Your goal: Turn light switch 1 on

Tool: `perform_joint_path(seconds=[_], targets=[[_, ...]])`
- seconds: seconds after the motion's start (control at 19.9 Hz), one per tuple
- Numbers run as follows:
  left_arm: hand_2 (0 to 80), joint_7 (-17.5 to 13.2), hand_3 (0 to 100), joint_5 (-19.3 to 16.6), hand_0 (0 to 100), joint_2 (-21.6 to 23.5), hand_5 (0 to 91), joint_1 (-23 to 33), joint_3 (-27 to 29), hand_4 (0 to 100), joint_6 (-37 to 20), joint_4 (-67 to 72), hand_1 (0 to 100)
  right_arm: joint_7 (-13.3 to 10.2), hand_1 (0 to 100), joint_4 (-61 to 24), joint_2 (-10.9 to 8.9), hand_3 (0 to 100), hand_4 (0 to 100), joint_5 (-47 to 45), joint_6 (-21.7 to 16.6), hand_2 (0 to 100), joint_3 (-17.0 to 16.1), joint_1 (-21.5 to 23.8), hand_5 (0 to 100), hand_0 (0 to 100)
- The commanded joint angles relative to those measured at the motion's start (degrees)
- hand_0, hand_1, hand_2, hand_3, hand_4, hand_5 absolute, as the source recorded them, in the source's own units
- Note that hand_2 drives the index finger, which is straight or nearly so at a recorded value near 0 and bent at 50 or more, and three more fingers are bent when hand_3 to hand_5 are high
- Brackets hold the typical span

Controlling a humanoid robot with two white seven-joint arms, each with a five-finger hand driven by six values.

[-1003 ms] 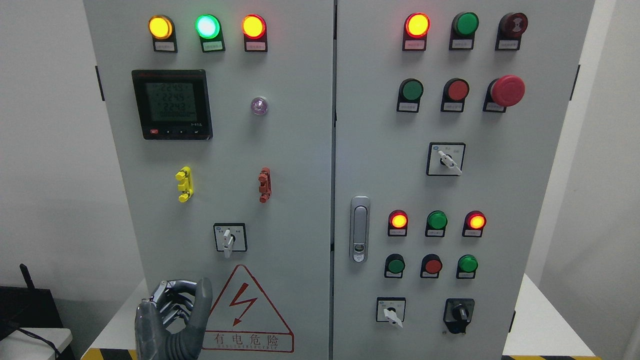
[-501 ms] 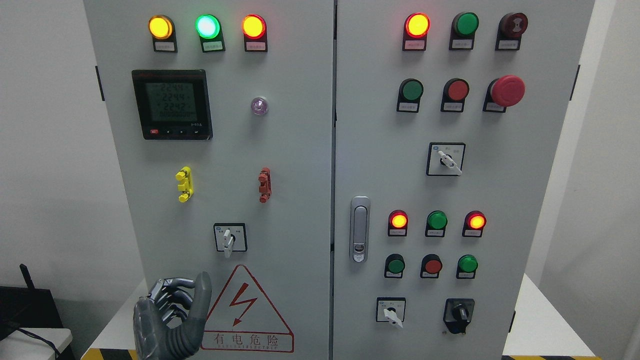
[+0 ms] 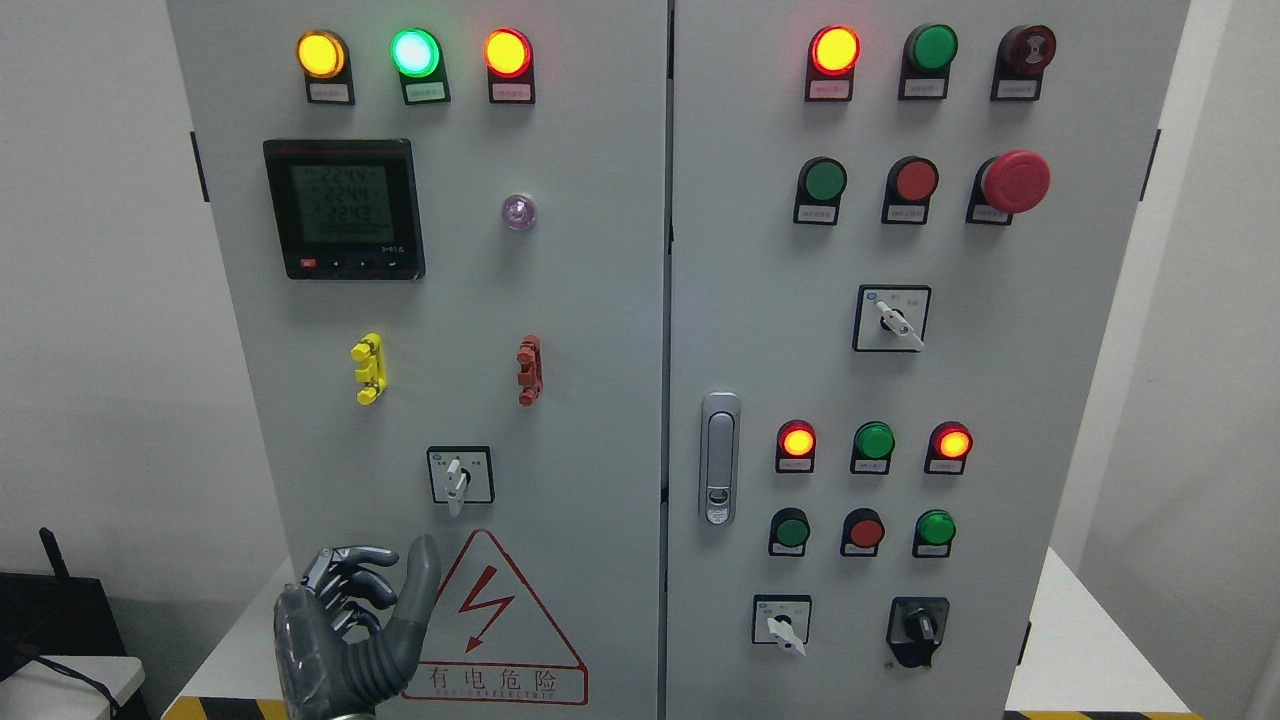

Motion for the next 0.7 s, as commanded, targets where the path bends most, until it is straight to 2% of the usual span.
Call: perform_joint_path(seconds=[0.0,0.25,0.65], targets=[[57.9,1.5,90,1.9,8,-0.3,89.3,-1.3,-2.7,85,1.2,0.8,62,0.0,39,0.0,0.0,0,0,-1.0,0.0,0,0.0,0.0,0,12],[56.3,2.0,89,3.1,8,-0.4,89.3,-2.9,-3.3,85,2.0,2.2,63,0.0,39,0.0,0.0,0,0,-1.1,0.0,0,0.0,0.0,0,12],[55.8,4.6,88,3.2,8,-0.6,89.5,-6.1,-4.9,84,4.1,4.2,62,0.0,39,-0.1,0.0,0,0,-1.0,0.0,0,0.0,0.0,0,12]])
